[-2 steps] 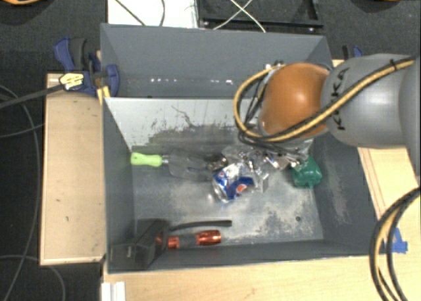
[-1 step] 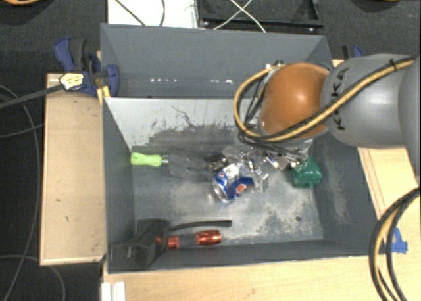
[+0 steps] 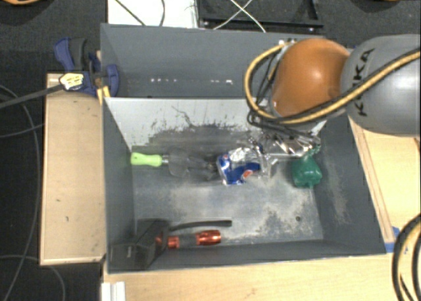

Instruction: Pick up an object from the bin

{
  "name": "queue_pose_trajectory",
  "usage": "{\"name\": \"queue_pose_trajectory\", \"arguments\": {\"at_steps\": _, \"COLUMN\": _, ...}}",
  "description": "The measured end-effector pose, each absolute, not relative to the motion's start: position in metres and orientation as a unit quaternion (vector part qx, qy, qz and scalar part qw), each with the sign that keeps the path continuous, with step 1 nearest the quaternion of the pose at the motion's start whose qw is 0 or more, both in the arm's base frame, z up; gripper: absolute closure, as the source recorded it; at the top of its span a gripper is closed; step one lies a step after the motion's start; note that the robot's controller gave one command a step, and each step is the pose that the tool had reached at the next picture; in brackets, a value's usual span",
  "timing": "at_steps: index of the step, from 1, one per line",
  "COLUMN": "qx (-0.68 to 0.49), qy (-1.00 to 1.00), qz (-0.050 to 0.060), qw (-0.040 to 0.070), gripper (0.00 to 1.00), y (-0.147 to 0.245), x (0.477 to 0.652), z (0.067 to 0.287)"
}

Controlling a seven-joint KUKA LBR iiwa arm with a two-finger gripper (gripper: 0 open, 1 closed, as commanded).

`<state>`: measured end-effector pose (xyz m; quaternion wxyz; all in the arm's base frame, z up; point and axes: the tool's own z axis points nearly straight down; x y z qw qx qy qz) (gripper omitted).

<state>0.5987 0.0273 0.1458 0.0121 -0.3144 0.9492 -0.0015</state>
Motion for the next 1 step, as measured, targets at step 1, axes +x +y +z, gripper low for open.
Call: {"name": "queue_pose_trajectory", "arguments": {"at_steps": 1, "qx": -0.315, "qy": 0.949, "qz": 0.000, "qw": 0.009, "gripper": 1.00, "y": 0.0274, "x": 0.5964, "z": 0.0999}}
